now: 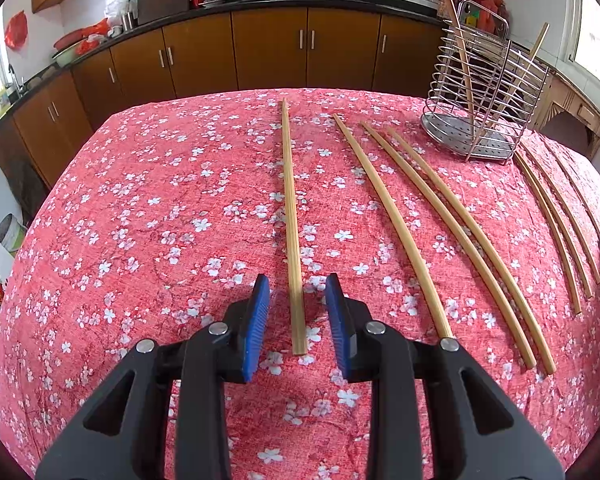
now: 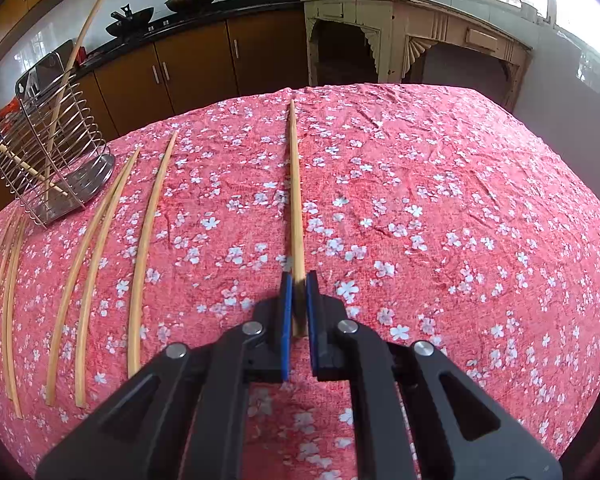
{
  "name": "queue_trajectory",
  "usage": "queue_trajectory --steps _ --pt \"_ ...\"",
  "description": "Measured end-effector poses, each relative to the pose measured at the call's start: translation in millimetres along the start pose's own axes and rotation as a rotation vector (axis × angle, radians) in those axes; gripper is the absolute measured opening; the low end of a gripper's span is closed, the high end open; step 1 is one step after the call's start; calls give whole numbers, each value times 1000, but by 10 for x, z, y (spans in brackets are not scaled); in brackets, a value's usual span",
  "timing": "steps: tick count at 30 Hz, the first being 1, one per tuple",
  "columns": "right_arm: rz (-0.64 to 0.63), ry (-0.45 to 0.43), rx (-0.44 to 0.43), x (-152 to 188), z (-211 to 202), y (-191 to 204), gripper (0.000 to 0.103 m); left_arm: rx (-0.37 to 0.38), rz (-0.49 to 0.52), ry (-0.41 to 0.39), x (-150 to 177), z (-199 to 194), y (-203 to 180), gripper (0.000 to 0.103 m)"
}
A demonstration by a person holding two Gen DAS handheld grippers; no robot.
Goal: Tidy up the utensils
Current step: 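Close the right tool on a chopstick while the left tool grasps another chopstick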
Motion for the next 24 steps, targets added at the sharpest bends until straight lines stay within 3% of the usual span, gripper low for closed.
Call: queue_trajectory --steps 5,7,8,9,14,20,24 --pt "-19 1 15 66 -46 7 8 -11 41 2 39 -39 -57 29" --pt "-19 2 11 80 -56 12 8 -6 47 1 49 -56 -74 23" --pt "-22 1 14 79 -57 16 8 -6 48 0 48 -59 -76 12" --pt "-25 0 17 86 -62 22 8 -6 50 0 49 -60 -78 9" --pt "-33 -42 3 51 -198 41 7 13 54 -8 56 -124 -82 7" --pt "-66 -186 17 -164 -685 53 7 45 39 -145 -141 -582 -3 7" --pt "-73 -224 -13 -246 -908 62 7 43 40 -223 -271 -852 54 7"
Point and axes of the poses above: each gripper's, at about its wrist camera, not at the fingertips, and z roughly the way its jaws point, y to its left, x to its underside, the point moved 10 cm from there along z, roughly the way its jaws point, and after that the axes turned 1 degree about z, right-handed, at the moved point
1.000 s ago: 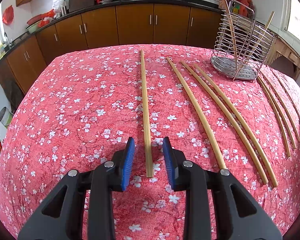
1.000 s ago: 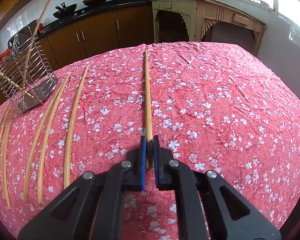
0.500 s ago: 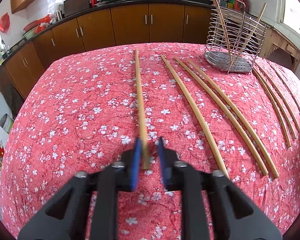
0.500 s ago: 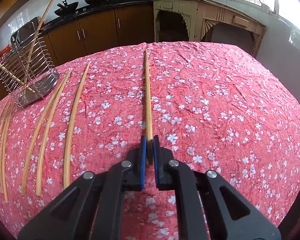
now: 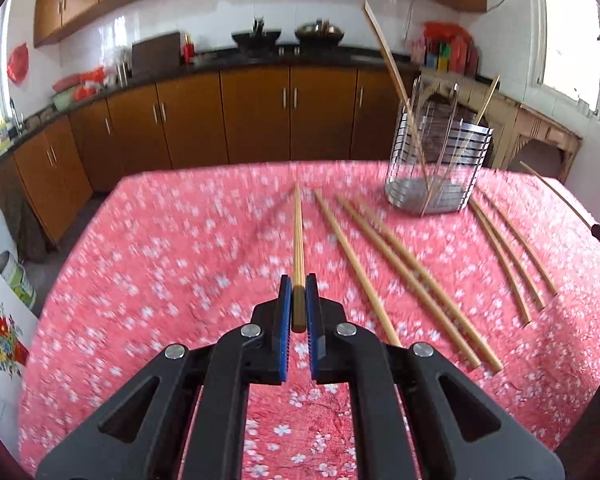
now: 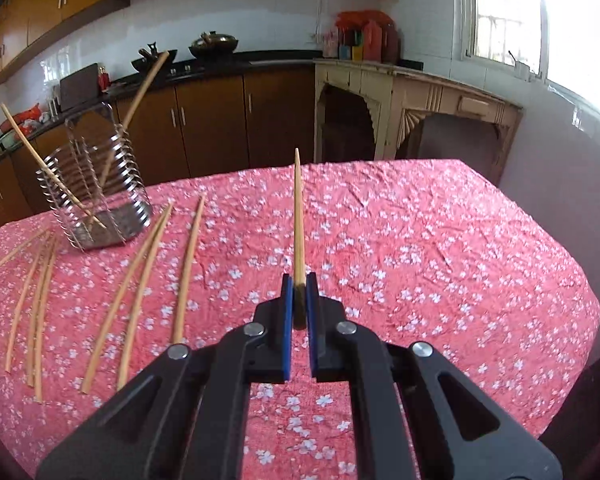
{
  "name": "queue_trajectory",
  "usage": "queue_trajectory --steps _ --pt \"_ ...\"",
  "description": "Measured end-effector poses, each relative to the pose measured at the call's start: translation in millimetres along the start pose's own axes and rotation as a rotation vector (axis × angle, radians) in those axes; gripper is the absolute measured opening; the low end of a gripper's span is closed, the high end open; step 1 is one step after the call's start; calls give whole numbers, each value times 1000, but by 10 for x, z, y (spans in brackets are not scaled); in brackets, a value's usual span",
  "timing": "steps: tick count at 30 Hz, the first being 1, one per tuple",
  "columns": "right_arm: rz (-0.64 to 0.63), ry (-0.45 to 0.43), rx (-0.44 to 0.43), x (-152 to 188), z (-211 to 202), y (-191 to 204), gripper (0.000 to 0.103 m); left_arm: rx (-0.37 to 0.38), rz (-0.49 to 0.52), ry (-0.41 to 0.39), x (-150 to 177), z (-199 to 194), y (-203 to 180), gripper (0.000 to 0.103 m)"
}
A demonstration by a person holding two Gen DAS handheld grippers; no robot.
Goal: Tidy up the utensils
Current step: 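Close the right tool on a chopstick while the left tool grasps another chopstick, then lift both held chopsticks and carry them toward the wire holder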
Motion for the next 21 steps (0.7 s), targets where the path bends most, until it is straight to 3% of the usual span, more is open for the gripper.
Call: queue_trajectory --steps 6,17,21 --pt "2 24 -19 18 -49 21 7 1 -16 -51 -137 -138 9 7" --pt "-15 190 16 541 511 -56 8 8 -46 -41 -92 -125 36 7" --pt "-13 211 13 642 496 -68 15 8 -47 -39 -94 -121 36 7"
Point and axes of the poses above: each gripper's, at about its wrist camera, not at the fingertips, and z roughly the way its jaws point, y to its left, x to its underside, the point moved 10 cm from there along z, roughly the way its jaws point, and after that the axes turned 1 degree about z, right-handed, at the moved point
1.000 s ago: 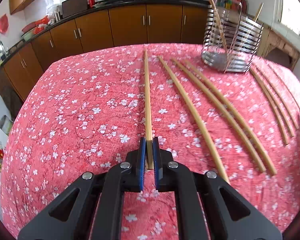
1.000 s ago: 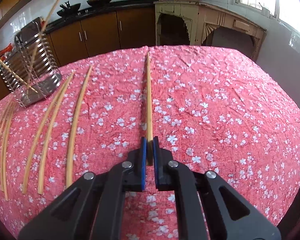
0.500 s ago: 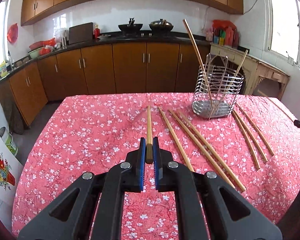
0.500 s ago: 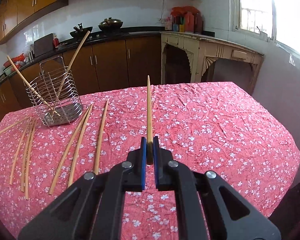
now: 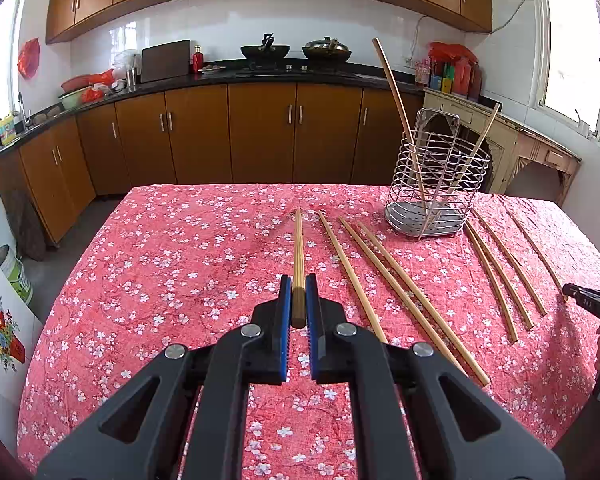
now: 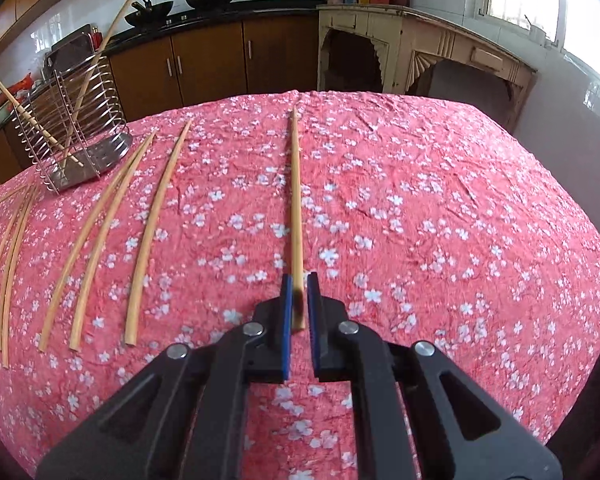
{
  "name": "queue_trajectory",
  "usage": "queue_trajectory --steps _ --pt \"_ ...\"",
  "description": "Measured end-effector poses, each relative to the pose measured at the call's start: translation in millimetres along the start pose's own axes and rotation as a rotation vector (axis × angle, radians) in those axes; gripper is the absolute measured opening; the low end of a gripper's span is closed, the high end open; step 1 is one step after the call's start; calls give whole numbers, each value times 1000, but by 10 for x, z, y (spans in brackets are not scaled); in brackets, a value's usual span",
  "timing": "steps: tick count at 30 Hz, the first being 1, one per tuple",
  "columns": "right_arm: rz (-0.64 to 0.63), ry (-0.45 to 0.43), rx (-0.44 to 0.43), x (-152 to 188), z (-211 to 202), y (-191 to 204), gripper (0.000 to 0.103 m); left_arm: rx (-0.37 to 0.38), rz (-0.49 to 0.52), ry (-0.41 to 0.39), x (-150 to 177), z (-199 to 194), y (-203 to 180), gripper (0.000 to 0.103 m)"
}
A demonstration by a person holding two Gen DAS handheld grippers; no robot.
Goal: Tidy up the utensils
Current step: 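Lift both held chopsticks and carry them toward the wire holder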
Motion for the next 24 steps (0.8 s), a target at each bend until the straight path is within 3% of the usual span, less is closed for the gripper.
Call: queue_trajectory --steps 5,7,9,24 --pt "-45 -7 22 88 -15 48 16 2 -1 4 7 5 -8 7" --pt "-64 -9 25 85 -25 82 8 2 -3 4 -1 6 -8 7" --pt "-53 -16 15 53 -51 88 8 2 -6 1 -13 -1 -12 7" --pt "44 -413 -54 -1010 -1217 -45 7 7 -44 -135 -384 -270 -3 7"
Point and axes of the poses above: each gripper's, at about its wrist camera, not at the fingertips, and z roughly the way its jaws point, y to its left, x to its underside, the point moved 10 cm from there along z, roughly the way its jaws point, and after that the axes turned 1 degree about z, right-handed, at the moved point
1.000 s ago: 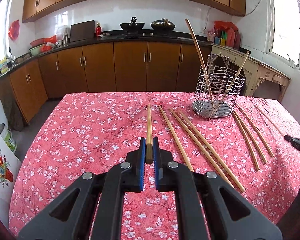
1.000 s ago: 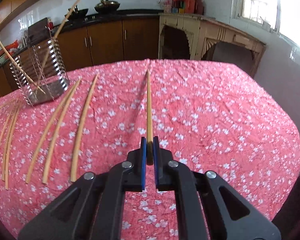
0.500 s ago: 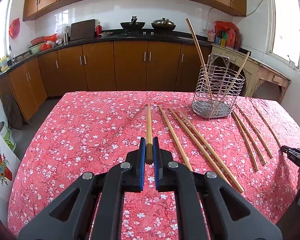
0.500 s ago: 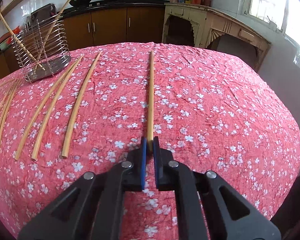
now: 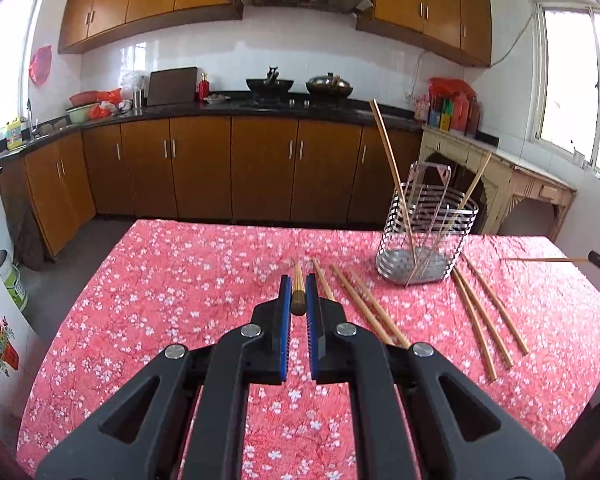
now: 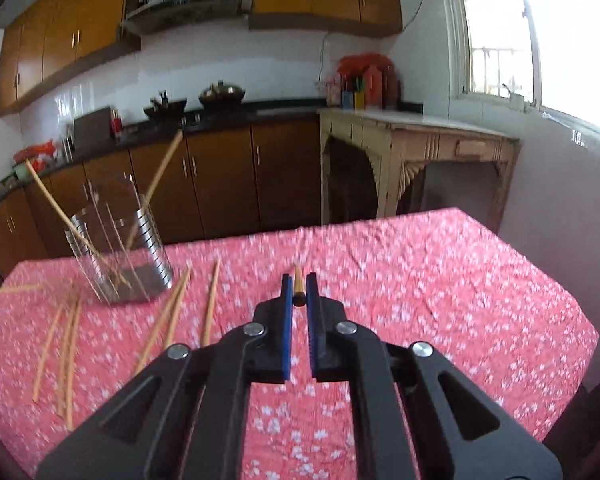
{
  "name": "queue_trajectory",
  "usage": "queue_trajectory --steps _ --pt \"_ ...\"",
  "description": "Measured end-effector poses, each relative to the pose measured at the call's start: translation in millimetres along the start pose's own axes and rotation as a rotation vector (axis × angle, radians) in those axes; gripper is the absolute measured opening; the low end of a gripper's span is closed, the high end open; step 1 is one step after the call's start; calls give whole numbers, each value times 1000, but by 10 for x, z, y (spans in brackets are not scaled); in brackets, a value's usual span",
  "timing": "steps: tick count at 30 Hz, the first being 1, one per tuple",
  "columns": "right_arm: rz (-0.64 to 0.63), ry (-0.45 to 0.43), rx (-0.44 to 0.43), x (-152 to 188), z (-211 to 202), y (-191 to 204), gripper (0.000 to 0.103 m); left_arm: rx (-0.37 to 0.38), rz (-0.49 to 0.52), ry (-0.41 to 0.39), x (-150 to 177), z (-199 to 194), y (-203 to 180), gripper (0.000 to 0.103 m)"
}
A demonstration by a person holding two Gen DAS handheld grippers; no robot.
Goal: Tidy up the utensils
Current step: 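Lift both held chopsticks and carry them toward the wire holder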
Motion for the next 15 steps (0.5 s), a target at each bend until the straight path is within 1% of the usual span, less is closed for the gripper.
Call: queue_trajectory --steps 2,9,15 --pt "11 -41 -12 -183 -51 -4 7 0 -9 -20 -64 -23 2 7" --pt "31 -151 -37 -621 -223 51 7 -7 -35 -101 -351 -133 42 7" --pt "47 -209 -72 -869 -351 129 7 -18 -47 -178 -634 -271 64 7"
Point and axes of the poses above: each gripper's, at about its wrist camera, not at the fingertips, and z roughly the way its jaws point, y to its left, x to its underside, the point moved 10 cm from there along z, roughly the way its jaws point, and after that the axes turned 1 degree about z, right-handed, at the moved point
